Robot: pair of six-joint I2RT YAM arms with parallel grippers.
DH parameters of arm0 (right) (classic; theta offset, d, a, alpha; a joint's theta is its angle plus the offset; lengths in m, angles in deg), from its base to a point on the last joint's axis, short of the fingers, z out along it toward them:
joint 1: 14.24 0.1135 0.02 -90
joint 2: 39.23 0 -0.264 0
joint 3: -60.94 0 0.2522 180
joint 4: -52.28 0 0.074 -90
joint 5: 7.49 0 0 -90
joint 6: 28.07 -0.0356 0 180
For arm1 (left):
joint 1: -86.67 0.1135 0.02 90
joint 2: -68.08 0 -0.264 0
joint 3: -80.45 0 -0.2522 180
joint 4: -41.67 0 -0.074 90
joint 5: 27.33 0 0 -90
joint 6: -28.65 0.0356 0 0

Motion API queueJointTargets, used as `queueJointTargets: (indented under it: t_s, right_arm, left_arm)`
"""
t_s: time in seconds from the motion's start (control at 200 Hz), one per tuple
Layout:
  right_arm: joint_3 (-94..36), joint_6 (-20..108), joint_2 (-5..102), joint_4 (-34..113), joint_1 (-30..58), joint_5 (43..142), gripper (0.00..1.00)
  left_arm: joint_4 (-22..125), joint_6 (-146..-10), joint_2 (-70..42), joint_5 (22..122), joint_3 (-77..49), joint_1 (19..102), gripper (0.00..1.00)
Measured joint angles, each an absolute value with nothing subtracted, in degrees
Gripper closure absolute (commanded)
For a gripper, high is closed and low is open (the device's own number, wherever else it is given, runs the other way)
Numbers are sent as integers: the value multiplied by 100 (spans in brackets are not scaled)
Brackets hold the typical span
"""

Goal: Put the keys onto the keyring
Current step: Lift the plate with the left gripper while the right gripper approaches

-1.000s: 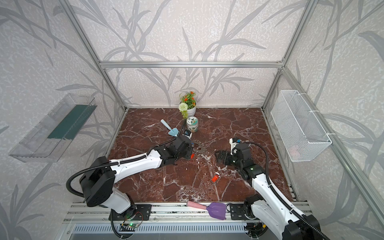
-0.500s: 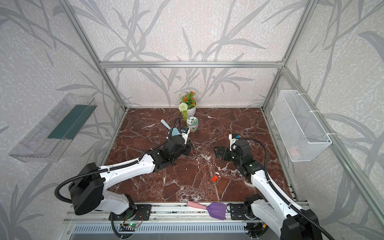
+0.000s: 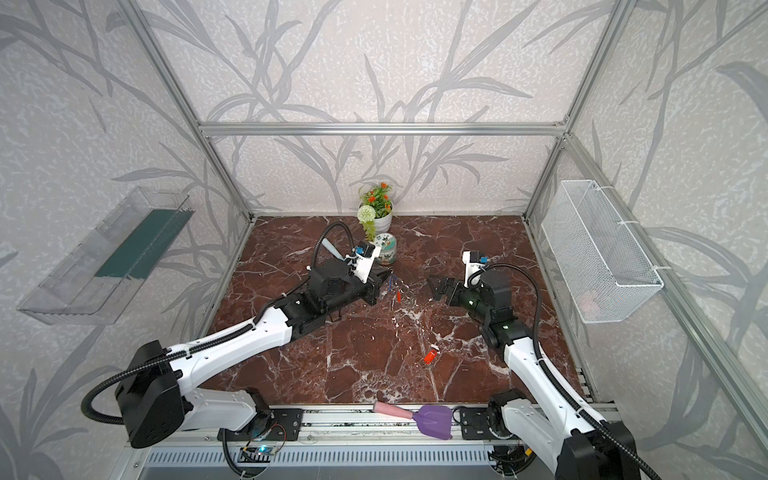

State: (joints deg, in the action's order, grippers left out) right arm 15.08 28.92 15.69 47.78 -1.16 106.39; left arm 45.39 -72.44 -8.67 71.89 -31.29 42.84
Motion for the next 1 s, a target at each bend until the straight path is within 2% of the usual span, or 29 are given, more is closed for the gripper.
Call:
queueJointTargets:
  t_s: [0.245, 0.62, 0.73, 0.83, 1.0]
  right_arm:
    - [1403, 2658, 1562, 5702, -133, 11456, 4]
    - [877, 2276, 1875, 6729, -131, 12654, 10]
    - [671, 2271, 1988, 6834, -92, 12853, 20]
    - [597, 2247, 2144, 6920, -33, 13017, 39]
    - [566, 2138, 2469, 7090, 70, 13303, 59]
  left_arm:
    - [5365, -7260, -1090, 8917, -1883, 4944, 100]
    - [6639, -7137, -1639, 10629, -552, 5263, 100]
    - [6893, -7137, -1846, 10963, -371, 5307, 100]
    - [7052, -7142, -1956, 11180, -299, 5327, 100]
    - [7159, -7146, -1995, 11479, -226, 5327, 100]
